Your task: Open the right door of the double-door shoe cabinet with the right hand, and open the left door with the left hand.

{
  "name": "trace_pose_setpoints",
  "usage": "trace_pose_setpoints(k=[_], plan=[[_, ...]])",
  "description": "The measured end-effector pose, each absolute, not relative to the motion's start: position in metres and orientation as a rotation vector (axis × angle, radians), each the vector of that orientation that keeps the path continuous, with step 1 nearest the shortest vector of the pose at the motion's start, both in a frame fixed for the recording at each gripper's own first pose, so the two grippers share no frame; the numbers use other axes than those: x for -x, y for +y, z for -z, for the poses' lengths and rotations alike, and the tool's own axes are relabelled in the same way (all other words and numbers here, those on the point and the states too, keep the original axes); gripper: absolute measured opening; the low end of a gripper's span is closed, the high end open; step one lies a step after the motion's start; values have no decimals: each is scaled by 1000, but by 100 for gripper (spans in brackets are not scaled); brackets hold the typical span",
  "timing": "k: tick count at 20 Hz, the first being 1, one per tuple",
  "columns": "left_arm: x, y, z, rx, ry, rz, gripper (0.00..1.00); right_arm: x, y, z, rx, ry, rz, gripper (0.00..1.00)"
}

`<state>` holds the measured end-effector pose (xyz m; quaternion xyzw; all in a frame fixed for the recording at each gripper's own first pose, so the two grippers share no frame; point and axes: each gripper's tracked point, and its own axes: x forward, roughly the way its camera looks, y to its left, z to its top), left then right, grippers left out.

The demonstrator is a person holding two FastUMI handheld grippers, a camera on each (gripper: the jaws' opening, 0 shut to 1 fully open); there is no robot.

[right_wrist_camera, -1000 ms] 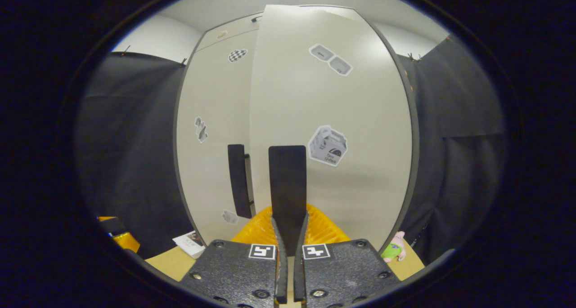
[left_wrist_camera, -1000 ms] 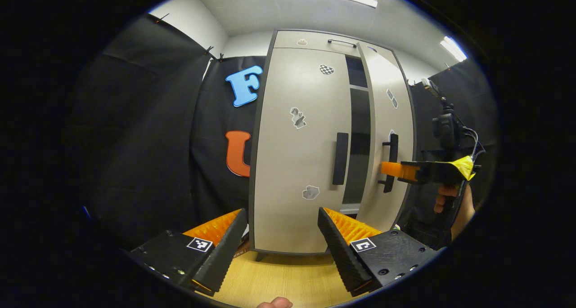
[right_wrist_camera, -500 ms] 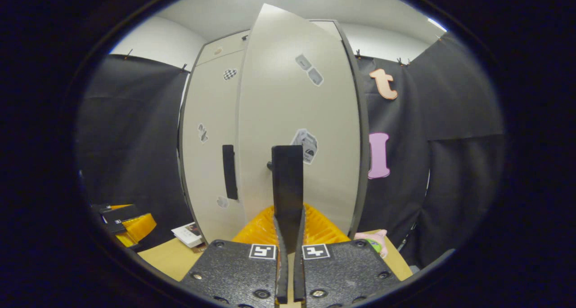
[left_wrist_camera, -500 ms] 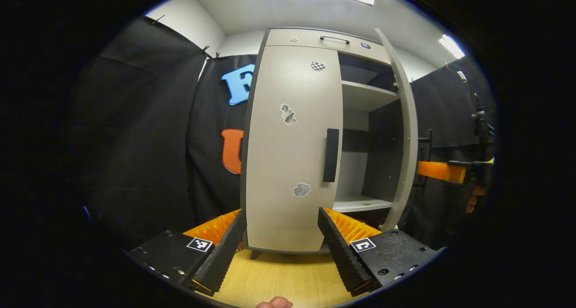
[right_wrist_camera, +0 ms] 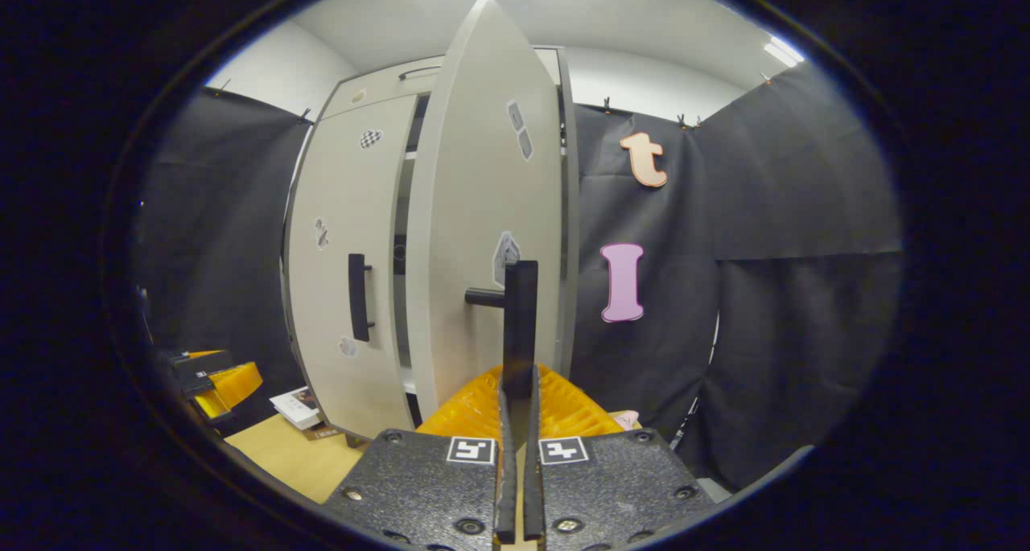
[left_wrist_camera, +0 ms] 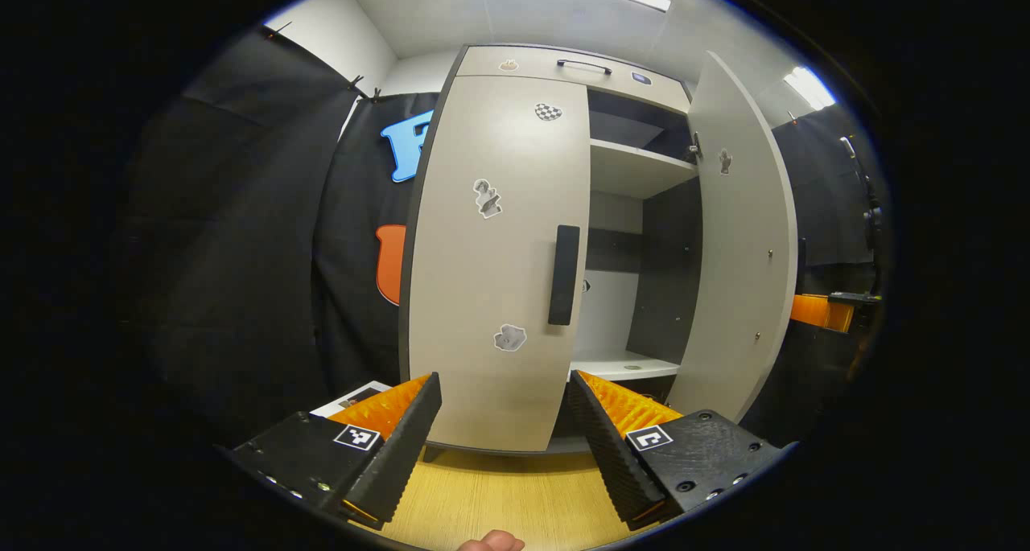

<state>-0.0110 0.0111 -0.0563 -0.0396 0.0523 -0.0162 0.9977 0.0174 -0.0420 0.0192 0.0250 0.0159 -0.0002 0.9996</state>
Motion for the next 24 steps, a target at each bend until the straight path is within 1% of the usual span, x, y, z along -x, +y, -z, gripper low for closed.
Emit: trace_pose_setpoints(k=[4, 7, 10, 11, 12, 14, 16, 19, 21, 24], plan=[[11, 11, 55, 74, 89, 37, 95, -12, -67, -17, -30, 31, 61, 5], [10, 10, 55, 83, 87, 43, 95, -9, -85, -14, -61, 32, 80, 4], [9, 11, 53, 84, 78, 38, 95, -12, -119, -12, -93, 23, 153, 4], [8, 10, 55, 85, 80, 42, 84, -11, -120, -12, -109, 24, 132, 2], [9, 9, 56, 86, 82, 43, 95, -14, -115, -16, -145, 23, 106, 4], [10, 11, 57, 86, 86, 39, 95, -16, -115, -12, -146, 21, 100, 4], [10, 10, 57, 91, 90, 40, 95, -13, -119, -12, -141, 29, 123, 4], [11, 11, 59, 104, 90, 39, 95, 15, -109, -8, -135, 26, 161, 4], [10, 5, 63, 141, 102, 56, 95, 33, -87, -5, -120, 13, 133, 4], [10, 12, 66, 119, 122, 31, 95, 41, -42, -7, -92, -4, 35, 4]])
